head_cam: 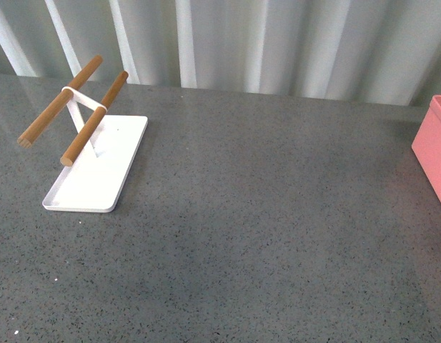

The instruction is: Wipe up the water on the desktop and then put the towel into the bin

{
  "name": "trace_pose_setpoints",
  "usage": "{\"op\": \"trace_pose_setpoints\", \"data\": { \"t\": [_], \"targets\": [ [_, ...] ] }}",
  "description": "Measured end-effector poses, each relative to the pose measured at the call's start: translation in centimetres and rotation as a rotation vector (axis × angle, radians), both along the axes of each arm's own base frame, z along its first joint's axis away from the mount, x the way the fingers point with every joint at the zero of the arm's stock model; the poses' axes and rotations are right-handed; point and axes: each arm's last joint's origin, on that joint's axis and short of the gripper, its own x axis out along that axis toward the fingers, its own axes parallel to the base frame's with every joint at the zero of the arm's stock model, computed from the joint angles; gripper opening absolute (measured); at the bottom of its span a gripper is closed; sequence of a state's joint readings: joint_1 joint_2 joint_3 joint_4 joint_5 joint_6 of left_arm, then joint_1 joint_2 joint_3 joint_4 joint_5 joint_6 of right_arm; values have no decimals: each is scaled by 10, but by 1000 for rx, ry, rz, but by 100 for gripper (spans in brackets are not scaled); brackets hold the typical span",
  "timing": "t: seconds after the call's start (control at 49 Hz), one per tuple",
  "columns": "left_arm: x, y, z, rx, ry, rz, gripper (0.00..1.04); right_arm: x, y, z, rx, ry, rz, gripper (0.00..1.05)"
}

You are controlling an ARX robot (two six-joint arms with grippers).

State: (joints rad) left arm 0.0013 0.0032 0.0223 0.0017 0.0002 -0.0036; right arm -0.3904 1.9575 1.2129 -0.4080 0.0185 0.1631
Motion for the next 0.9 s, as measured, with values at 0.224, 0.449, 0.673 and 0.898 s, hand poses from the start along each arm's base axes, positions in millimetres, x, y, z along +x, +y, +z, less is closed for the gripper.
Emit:
{"op": "trace_pose_setpoints", "data": {
  "t": [0.224,0.449,0.673,0.898],
  "targets": [
    [0,0,0,0,0,0,98,2,-1,2,-24,-5,-10,98],
    [0,0,0,0,0,0,98,9,10,12,-213,24,29,98],
    [0,0,0,0,0,0,98,41,11,39,-356,59,194,98],
    [0,0,0,0,0,0,98,56,9,74,-337,-41,219,98]
  ]
}}
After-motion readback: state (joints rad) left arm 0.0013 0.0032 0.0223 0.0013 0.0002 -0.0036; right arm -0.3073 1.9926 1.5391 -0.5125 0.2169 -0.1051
